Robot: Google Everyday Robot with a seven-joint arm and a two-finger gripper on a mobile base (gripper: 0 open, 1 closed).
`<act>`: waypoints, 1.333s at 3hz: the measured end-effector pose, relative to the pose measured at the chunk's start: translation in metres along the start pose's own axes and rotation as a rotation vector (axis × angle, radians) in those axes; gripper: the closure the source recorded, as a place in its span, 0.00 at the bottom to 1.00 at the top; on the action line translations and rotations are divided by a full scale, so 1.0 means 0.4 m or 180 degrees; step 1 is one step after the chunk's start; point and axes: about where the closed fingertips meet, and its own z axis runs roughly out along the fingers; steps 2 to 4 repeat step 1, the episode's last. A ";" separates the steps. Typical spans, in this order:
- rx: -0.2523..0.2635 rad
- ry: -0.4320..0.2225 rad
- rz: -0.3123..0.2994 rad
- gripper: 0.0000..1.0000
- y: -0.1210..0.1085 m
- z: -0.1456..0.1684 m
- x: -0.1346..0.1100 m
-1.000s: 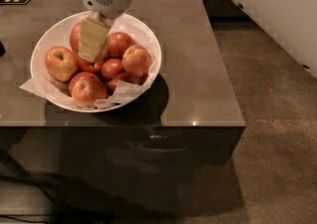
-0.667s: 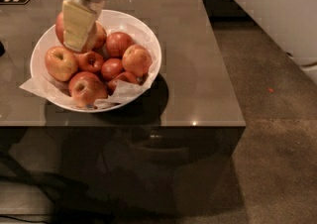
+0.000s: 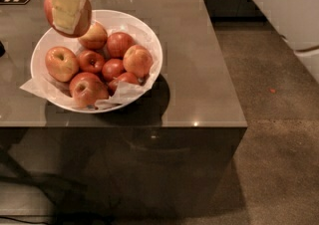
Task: Pick apple from white bowl
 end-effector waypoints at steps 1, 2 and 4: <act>0.0115 -0.0026 0.0025 1.00 -0.018 -0.055 -0.001; 0.0115 -0.0026 0.0025 1.00 -0.018 -0.055 -0.001; 0.0115 -0.0026 0.0025 1.00 -0.018 -0.055 -0.001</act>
Offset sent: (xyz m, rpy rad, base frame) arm 0.0000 0.0000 0.0000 0.0000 0.0000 0.0000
